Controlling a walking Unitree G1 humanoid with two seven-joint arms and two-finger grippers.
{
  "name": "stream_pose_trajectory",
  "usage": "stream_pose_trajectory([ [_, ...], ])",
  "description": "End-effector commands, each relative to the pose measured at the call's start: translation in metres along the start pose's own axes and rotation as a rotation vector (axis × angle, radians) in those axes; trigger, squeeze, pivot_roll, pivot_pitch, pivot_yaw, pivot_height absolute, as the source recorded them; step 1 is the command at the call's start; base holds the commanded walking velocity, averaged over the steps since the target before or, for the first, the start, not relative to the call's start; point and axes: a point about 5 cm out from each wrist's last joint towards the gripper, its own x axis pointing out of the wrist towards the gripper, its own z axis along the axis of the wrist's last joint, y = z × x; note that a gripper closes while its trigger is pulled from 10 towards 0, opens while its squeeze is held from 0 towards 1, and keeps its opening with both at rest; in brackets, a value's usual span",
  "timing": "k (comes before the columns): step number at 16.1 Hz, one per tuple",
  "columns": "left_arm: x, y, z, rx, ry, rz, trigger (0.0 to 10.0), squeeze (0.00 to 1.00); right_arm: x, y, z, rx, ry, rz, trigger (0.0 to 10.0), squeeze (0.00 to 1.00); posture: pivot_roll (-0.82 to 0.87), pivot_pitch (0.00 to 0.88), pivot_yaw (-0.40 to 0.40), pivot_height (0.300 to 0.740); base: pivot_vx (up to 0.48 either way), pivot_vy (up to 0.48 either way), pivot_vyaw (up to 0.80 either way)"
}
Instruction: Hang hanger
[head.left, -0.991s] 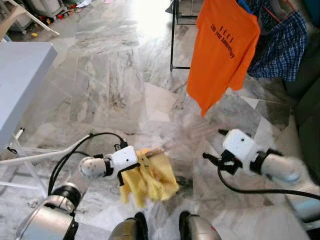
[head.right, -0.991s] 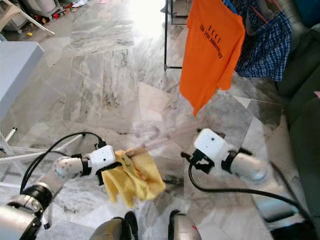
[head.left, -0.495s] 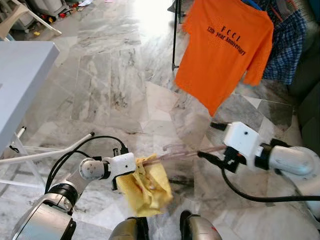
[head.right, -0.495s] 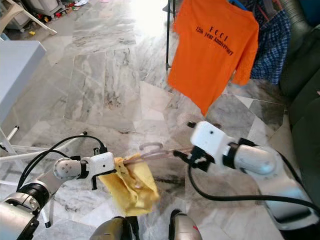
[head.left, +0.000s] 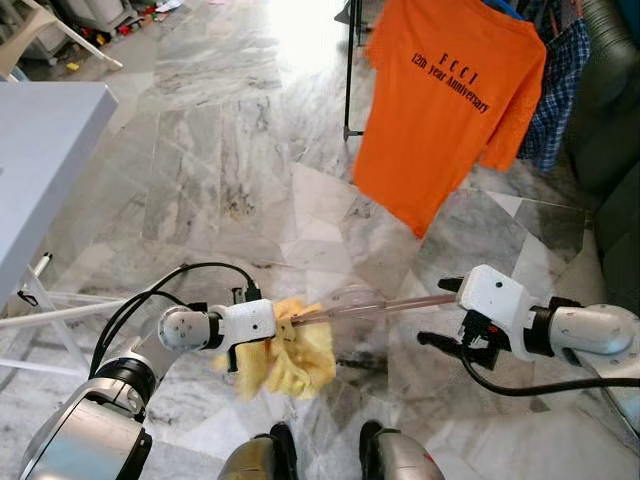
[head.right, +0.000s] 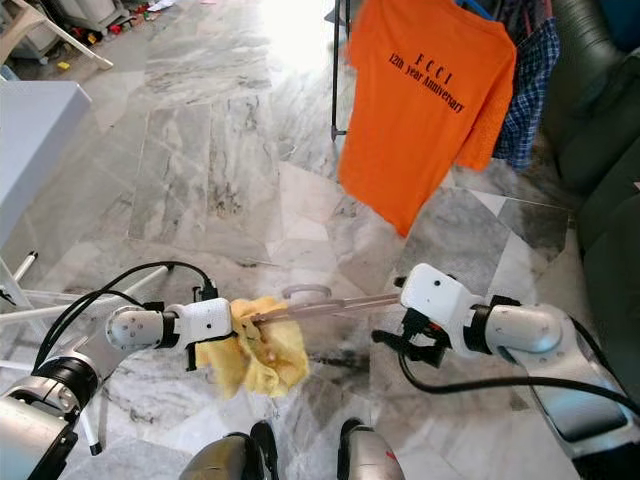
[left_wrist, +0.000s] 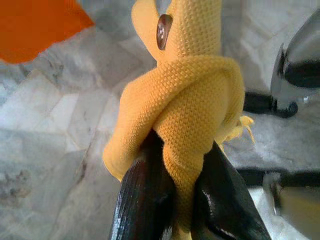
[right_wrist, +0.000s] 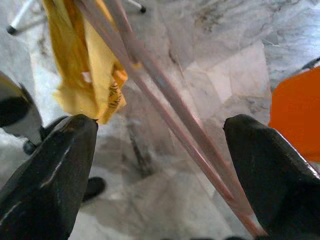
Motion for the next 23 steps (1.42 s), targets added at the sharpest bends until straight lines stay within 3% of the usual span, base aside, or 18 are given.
stream_pose_trajectory([
  [1,-0.002,0.007,0.010,0.012,-0.079,0.031,10.0,0.00,0.004,0.002,0.002,-0.019,-0.027,-0.001,10.0,0.00,-0.21,0.231,0.086,0.740,0.000,0.000,0.00],
  [3,0.000,0.010,0.013,-0.060,-0.115,0.057,10.0,0.00,0.010,0.001,0.010,0.027,-0.108,-0.053,10.0,0.00,-0.20,0.227,0.087,0.740,0.000,0.000,0.00],
  [5,0.003,0.012,0.013,-0.209,-0.153,0.079,10.0,0.00,0.022,0.011,0.013,0.100,-0.141,-0.071,10.0,0.00,-0.20,0.223,0.087,0.740,0.000,0.000,-0.33],
  [9,0.004,0.009,0.014,-0.335,-0.239,0.072,10.0,0.00,0.034,0.028,0.015,0.159,-0.196,-0.056,10.0,0.00,-0.21,0.220,0.078,0.740,0.061,0.065,-0.73],
  [18,0.008,-0.003,0.016,-0.343,-0.265,0.012,10.0,0.00,0.041,0.035,0.020,0.162,-0.201,-0.016,10.0,0.00,-0.21,0.220,0.066,0.740,0.308,0.290,-0.71],
  [23,0.008,-0.006,0.017,-0.312,-0.274,0.001,10.0,0.00,0.040,0.037,0.020,0.155,-0.197,-0.004,10.0,0.00,-0.22,0.222,0.065,0.740,0.112,0.054,0.00],
])
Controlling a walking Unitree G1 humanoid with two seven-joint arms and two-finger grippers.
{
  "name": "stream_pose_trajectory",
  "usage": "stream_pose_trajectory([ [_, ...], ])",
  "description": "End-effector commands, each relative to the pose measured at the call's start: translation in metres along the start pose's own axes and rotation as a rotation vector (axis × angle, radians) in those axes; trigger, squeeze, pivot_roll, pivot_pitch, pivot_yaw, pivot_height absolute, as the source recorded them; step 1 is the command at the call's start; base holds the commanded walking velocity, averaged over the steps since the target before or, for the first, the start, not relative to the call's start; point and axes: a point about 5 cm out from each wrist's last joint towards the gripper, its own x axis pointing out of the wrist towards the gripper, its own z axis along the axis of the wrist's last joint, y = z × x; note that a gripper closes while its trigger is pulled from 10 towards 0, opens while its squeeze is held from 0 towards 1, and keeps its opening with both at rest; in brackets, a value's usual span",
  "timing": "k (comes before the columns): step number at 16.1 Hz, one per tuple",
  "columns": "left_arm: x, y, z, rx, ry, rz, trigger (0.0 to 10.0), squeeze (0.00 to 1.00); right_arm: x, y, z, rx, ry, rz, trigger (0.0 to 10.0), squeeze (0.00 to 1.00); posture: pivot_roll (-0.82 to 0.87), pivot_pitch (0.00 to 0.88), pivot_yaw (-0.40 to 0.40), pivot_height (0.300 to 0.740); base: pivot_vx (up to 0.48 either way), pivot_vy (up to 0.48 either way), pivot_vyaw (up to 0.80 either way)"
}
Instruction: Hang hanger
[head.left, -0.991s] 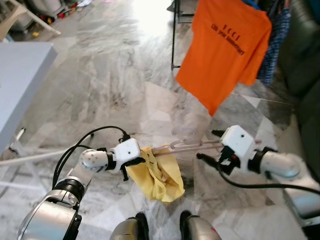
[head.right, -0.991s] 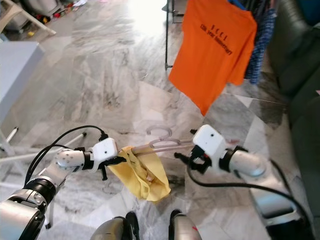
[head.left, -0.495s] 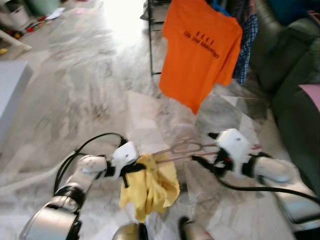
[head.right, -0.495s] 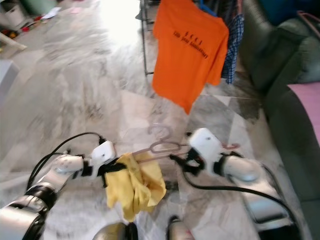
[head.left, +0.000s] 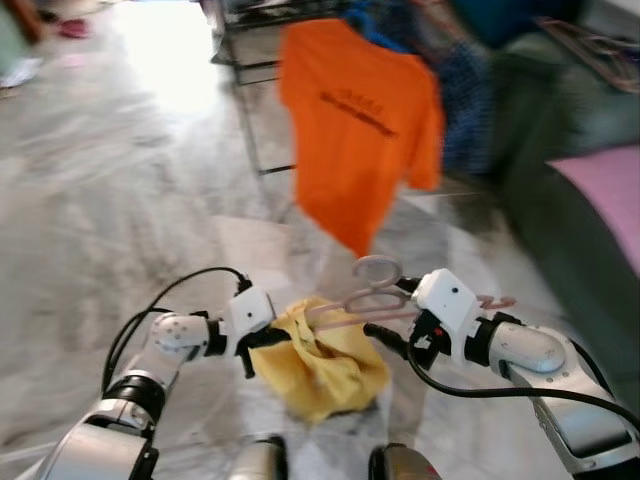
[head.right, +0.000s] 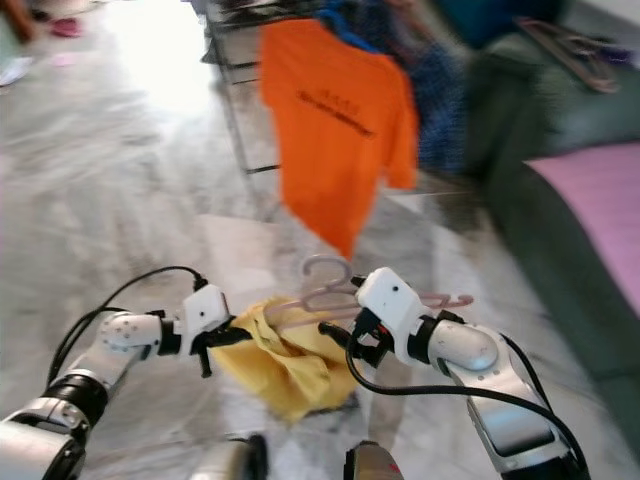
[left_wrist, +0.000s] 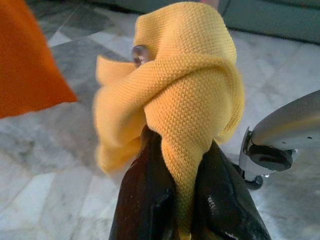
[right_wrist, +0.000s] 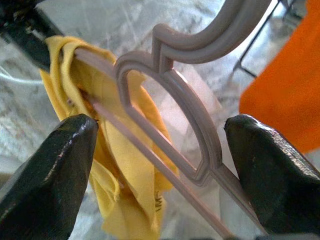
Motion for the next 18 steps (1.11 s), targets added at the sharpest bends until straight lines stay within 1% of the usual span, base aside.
stream_pose_trajectory([
  [1,0.005,0.000,0.009,0.040,-0.051,0.007,10.0,0.00,-0.002,0.008,-0.008,0.022,0.032,0.040,10.0,0.00,-0.22,0.222,0.065,0.740,0.000,0.000,0.00],
  [3,0.005,-0.001,0.009,0.051,-0.047,-0.002,10.0,0.00,-0.003,0.008,-0.009,0.021,0.034,0.042,10.0,0.00,-0.22,0.223,0.064,0.740,0.000,0.000,0.00],
  [9,0.007,-0.004,0.010,0.047,-0.067,-0.013,10.0,0.00,-0.005,0.008,-0.010,0.025,0.043,0.040,10.0,0.00,-0.22,0.222,0.064,0.740,0.000,0.000,0.00],
  [16,0.009,-0.006,0.010,0.041,-0.074,-0.017,10.0,0.00,-0.013,0.002,-0.010,0.024,0.051,0.025,10.0,0.00,-0.22,0.216,0.061,0.740,0.000,0.000,0.00],
  [18,0.009,-0.008,0.009,0.046,-0.073,-0.024,10.0,0.00,-0.018,0.001,-0.011,0.032,0.053,0.021,10.0,0.00,-0.22,0.218,0.063,0.740,0.000,0.000,0.00],
])
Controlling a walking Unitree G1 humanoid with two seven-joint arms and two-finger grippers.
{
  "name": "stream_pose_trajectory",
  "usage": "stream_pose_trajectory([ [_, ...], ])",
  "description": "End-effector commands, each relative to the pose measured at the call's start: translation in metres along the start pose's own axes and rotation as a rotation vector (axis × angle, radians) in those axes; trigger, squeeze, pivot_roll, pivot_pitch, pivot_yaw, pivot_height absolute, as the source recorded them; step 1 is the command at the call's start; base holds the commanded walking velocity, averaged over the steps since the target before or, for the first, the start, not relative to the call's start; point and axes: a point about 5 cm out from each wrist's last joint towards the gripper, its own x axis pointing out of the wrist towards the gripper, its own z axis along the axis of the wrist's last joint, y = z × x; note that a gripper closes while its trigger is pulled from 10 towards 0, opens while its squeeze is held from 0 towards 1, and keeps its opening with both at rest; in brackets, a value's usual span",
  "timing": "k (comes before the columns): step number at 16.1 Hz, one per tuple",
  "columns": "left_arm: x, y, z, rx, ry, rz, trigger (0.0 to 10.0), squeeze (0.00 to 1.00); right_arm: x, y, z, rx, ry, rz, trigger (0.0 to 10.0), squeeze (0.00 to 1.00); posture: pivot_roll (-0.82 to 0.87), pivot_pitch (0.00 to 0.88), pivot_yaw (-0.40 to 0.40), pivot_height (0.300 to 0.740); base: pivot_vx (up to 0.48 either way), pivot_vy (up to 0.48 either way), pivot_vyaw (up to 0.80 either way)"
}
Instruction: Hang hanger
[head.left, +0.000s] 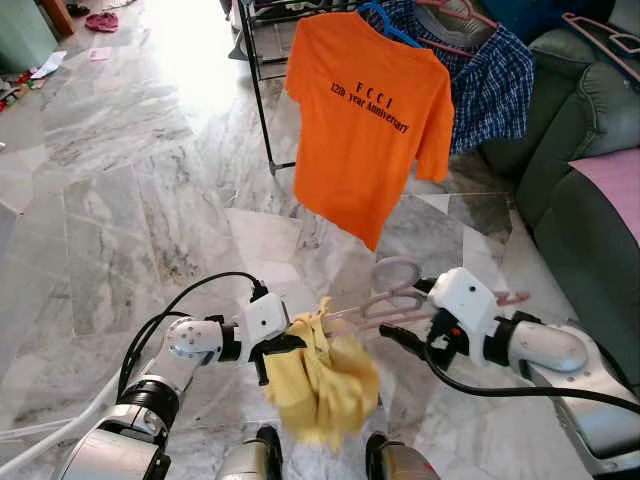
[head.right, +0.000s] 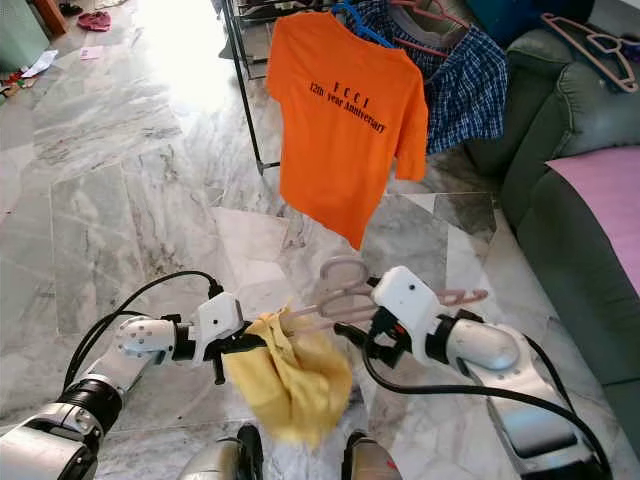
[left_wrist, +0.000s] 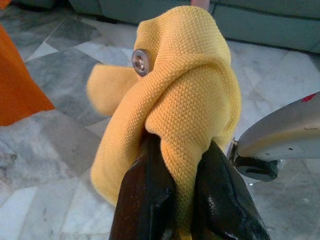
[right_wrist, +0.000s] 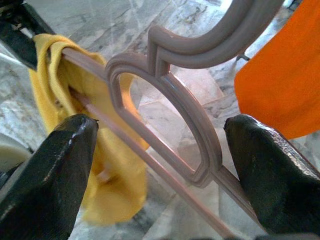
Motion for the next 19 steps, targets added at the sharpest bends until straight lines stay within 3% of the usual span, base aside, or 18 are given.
stream_pose_trajectory([
  [1,-0.003,0.003,0.004,0.045,-0.028,0.028,10.0,0.00,-0.007,0.003,-0.002,0.010,0.016,0.020,10.0,0.00,-0.22,0.219,0.063,0.740,0.000,0.000,0.00],
  [5,-0.015,0.017,-0.005,0.102,0.116,0.131,10.0,0.00,-0.033,-0.006,-0.001,-0.008,0.064,0.011,10.0,0.00,-0.23,0.229,0.067,0.740,0.000,0.000,0.00],
  [10,-0.022,0.025,-0.007,0.119,0.169,0.173,10.0,0.00,-0.033,-0.008,0.001,-0.006,0.053,-0.004,10.0,0.00,-0.23,0.228,0.070,0.740,0.000,0.000,0.00],
  [13,-0.035,0.027,-0.014,0.148,0.237,0.147,10.0,0.00,-0.048,-0.027,0.001,-0.056,0.073,-0.093,10.0,0.00,-0.23,0.232,0.070,0.740,0.000,0.000,0.00],
  [15,-0.038,0.028,-0.012,0.159,0.231,0.114,10.0,0.00,-0.054,-0.034,-0.002,-0.073,0.091,-0.106,10.0,0.00,-0.23,0.237,0.071,0.740,0.000,0.000,0.00],
  [19,-0.035,0.028,0.009,0.246,0.123,-0.029,10.0,0.00,-0.050,-0.025,-0.021,-0.055,0.139,0.055,10.0,0.00,-0.23,0.241,0.070,0.740,0.000,0.000,0.00],
])
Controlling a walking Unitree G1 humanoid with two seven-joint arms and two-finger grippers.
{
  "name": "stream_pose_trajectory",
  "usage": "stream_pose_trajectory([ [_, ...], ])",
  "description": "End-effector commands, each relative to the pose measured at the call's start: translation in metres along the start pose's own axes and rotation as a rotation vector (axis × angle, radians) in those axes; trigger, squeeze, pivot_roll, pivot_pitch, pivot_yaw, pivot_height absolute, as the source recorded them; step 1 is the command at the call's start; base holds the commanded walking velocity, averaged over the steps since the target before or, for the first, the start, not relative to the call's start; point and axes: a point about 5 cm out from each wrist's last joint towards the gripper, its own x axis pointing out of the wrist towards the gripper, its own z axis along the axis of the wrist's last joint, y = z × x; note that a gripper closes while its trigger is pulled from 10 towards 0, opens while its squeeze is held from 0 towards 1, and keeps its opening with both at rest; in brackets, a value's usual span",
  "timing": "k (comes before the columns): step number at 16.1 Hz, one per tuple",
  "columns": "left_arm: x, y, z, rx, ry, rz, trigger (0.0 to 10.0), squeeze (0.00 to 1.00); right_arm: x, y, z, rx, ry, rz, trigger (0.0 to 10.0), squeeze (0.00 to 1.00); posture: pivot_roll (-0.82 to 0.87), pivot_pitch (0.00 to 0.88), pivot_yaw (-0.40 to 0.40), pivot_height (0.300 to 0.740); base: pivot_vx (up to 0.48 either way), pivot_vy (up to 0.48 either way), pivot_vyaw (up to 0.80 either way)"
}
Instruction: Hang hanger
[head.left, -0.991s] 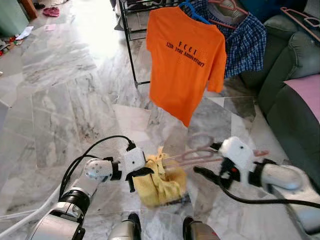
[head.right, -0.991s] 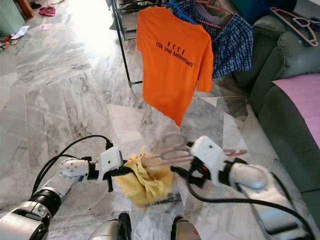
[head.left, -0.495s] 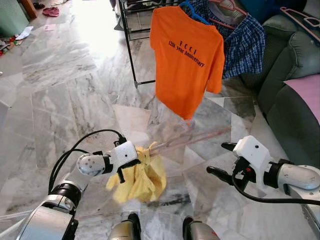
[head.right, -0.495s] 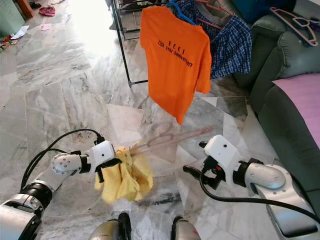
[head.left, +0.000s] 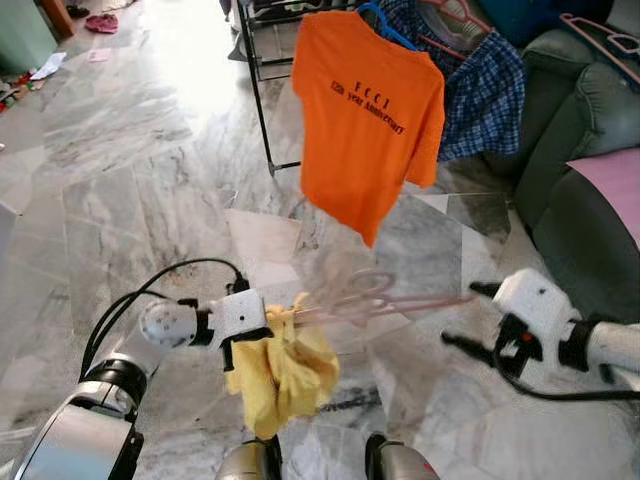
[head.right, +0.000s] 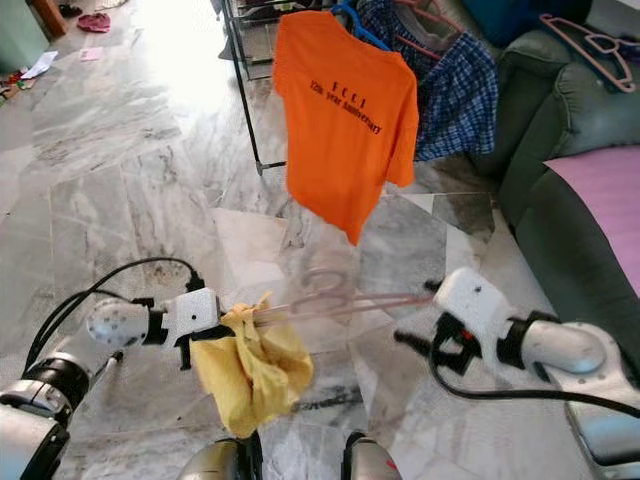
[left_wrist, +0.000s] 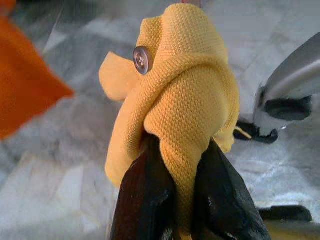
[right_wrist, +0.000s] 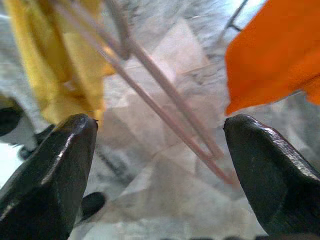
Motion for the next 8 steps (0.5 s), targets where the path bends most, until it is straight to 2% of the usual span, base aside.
stream_pose_trajectory([
  [1,-0.003,0.003,0.008,0.046,-0.050,-0.036,10.0,0.00,0.003,0.008,-0.004,-0.009,0.003,0.090,10.0,0.00,-0.23,0.243,0.069,0.740,0.000,0.000,0.00],
  [4,-0.003,0.004,0.019,0.102,-0.107,-0.098,10.0,0.00,0.007,0.007,-0.008,-0.040,0.029,0.169,10.0,0.00,-0.22,0.245,0.066,0.740,0.000,0.000,0.00],
  [8,-0.012,0.003,0.012,0.107,-0.074,-0.129,10.0,0.00,0.004,-0.001,0.005,-0.089,0.005,0.184,10.0,0.00,-0.22,0.247,0.068,0.740,0.000,0.000,0.00],
])
